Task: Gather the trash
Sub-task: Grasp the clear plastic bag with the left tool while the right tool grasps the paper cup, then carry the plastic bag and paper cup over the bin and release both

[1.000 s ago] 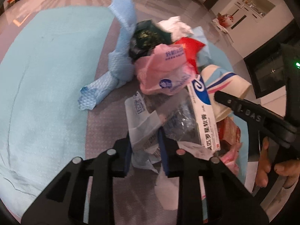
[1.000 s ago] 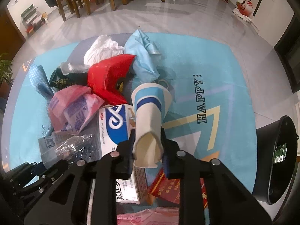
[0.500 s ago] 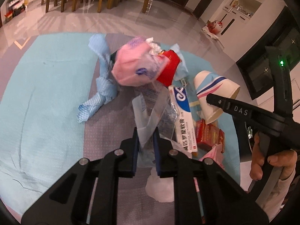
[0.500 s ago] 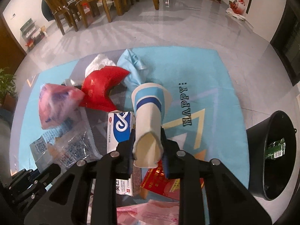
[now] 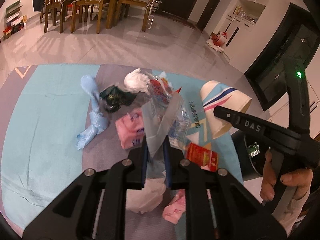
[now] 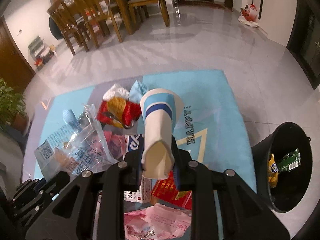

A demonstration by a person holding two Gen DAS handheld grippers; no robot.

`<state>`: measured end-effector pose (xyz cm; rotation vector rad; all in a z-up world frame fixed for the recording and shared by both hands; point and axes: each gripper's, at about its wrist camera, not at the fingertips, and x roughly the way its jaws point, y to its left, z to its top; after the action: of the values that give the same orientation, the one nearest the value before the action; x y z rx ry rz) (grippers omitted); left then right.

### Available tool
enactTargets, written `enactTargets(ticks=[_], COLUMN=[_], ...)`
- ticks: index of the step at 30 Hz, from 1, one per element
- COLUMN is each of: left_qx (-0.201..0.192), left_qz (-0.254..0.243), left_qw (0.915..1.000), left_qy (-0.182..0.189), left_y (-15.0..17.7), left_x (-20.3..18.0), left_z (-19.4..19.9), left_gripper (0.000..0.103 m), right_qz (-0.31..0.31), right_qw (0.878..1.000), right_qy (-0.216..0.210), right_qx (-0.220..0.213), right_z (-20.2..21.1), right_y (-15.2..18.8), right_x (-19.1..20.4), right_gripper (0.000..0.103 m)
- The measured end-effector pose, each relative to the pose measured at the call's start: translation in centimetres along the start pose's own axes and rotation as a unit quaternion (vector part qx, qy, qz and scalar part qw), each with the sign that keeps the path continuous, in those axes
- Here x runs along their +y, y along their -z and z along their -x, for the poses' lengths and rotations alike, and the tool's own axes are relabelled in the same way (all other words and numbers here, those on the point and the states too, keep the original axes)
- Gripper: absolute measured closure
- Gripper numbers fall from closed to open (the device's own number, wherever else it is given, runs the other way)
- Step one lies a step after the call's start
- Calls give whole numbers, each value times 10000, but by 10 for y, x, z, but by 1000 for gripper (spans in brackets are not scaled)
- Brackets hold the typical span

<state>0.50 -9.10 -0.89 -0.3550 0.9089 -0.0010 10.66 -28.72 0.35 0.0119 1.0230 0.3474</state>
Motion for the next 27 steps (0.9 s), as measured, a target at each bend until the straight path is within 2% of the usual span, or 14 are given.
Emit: enactTargets(ticks=[10,20,27], left_qx=[-208,-243,-191], left_qz=[-323,-643,-887], left_qw=[9992,9976,9956], left_qy=[-73,68,243], left_y=[-18,-31,-31], left_x=[-56,-118,-169], left_z=[0,-16,-35], left_gripper=[88,87,87], right_qz=[-274,-826,-1355], right_qw=[9990,9945,9866], right_qy=[43,80,353], right_qx=[-340,-631,-842], right_z=[32,61,79], right_y=[-6,-14,-12], right_x=[-31,-88,-140], right_gripper=[78,78,78])
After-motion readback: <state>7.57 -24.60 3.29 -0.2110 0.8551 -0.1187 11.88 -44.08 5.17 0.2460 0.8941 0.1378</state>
